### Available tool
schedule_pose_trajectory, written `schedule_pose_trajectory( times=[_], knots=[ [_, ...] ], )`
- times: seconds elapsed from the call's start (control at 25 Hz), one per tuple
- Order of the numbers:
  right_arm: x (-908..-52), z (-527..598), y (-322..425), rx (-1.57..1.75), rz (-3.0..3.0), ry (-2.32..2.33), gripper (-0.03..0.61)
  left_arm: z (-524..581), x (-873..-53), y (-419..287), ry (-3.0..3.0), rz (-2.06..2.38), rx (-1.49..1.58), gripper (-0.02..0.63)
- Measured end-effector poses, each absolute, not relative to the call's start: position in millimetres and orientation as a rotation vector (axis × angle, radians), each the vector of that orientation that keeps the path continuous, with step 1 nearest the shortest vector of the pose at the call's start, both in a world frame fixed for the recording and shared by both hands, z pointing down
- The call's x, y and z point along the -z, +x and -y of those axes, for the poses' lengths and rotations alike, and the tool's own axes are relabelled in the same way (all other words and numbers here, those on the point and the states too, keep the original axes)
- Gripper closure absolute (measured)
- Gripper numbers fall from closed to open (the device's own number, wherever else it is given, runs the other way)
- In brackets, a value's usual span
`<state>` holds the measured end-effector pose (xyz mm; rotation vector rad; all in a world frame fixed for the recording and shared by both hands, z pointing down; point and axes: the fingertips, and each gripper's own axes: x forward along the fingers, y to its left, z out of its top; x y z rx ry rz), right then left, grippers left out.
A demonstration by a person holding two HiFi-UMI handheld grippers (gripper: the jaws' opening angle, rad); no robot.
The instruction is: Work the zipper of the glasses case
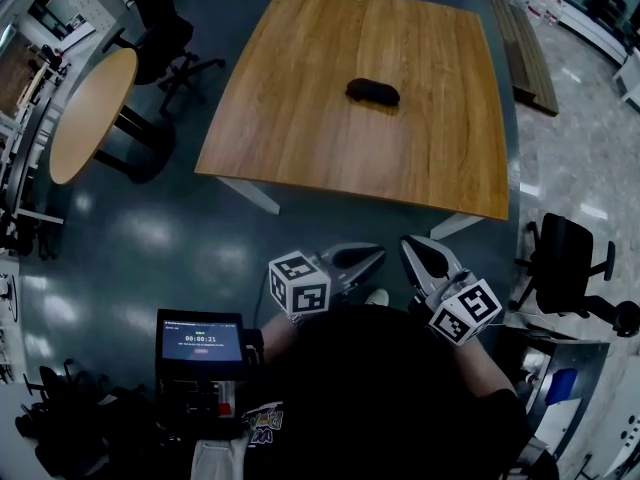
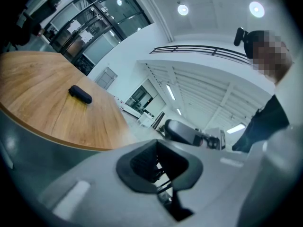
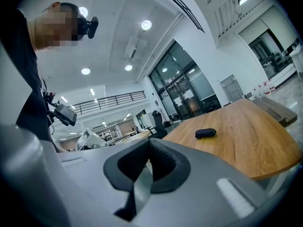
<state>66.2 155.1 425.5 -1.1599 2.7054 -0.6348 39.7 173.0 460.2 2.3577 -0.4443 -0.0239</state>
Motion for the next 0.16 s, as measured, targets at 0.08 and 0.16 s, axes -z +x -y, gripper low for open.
schedule_pose_trajectory(
  times=[0.08,0.16],
  knots=[
    [-425.9,-154.8,66.6,0.633,-2.708,-1.156,0.574,-172.8,-460.9,40.7,2.358,0.444,0.022,0.615],
    [-426.3,-154.2,66.7,0.632,-2.711,-1.153,0.574,-172.2,-461.7,41.2,2.356,0.445,0.021,0.615]
  ],
)
